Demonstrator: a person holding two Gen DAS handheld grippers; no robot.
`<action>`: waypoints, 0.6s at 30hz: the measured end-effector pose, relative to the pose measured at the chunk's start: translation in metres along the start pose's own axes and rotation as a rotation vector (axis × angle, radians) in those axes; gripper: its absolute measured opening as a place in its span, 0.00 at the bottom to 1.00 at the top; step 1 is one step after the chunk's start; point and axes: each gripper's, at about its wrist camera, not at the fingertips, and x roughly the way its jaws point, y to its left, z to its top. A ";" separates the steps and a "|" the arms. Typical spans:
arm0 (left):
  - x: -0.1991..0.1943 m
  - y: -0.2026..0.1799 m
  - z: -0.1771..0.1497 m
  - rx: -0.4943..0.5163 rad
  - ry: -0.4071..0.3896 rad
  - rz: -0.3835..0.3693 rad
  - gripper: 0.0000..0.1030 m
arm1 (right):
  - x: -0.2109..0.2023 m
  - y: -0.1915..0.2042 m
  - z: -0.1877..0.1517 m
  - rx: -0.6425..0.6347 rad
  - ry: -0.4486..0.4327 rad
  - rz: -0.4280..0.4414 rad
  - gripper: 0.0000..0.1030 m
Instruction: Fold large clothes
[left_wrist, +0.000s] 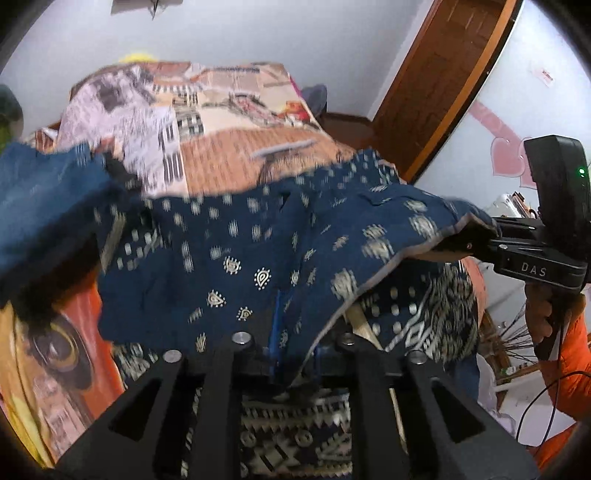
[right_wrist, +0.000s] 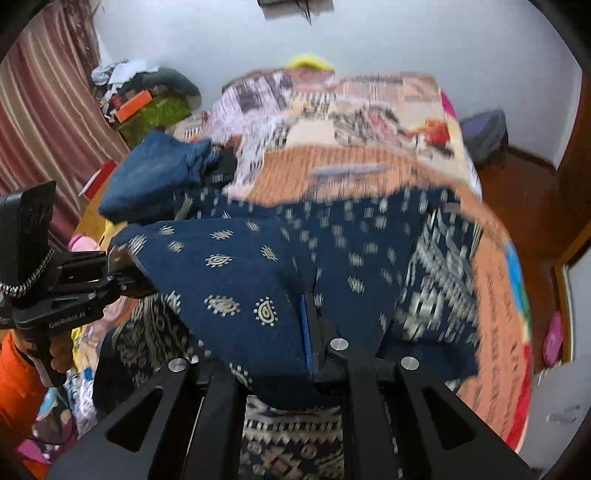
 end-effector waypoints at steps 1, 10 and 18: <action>0.001 0.000 -0.006 -0.007 0.011 0.002 0.29 | 0.003 -0.001 -0.003 0.013 0.027 0.013 0.18; -0.003 -0.009 -0.034 -0.025 0.062 0.009 0.47 | -0.008 0.008 -0.024 -0.035 0.077 0.003 0.33; -0.049 -0.023 -0.031 0.030 -0.057 0.047 0.48 | -0.041 0.020 -0.021 -0.066 0.005 -0.010 0.38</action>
